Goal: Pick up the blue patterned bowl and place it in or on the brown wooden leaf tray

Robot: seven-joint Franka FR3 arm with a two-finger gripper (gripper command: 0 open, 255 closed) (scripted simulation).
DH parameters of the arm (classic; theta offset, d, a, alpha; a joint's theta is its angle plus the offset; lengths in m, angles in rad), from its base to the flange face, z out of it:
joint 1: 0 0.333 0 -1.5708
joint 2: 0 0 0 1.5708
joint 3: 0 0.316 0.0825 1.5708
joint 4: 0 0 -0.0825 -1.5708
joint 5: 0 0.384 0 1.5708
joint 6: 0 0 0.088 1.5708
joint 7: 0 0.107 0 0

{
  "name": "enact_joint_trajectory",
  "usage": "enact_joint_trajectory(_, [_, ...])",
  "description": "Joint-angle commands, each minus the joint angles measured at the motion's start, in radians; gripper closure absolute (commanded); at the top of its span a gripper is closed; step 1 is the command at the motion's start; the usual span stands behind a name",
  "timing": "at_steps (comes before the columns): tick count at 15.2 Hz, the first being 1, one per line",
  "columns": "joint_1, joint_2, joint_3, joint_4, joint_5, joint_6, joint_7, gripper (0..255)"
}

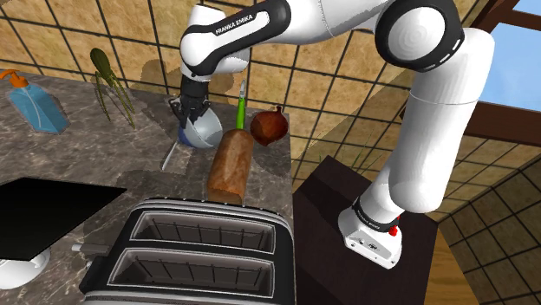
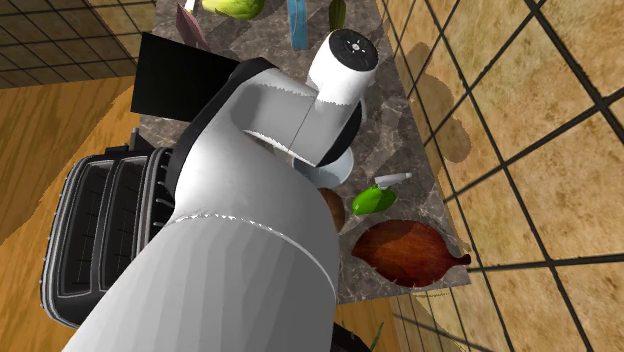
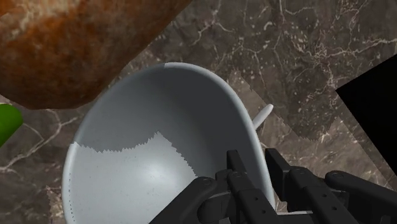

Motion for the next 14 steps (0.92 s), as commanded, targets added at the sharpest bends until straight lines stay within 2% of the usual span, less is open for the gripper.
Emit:
enact_joint_trajectory(1, [-0.001, -0.014, -0.001, 0.011, -0.003, -0.023, 0.006, 255])
enact_joint_trajectory(13, [-0.003, -0.075, -0.005, 0.086, -0.02, -0.156, 0.044, 255])
enact_joint_trajectory(14, [-0.016, -0.099, -0.011, 0.061, -0.013, -0.159, 0.023, 255])
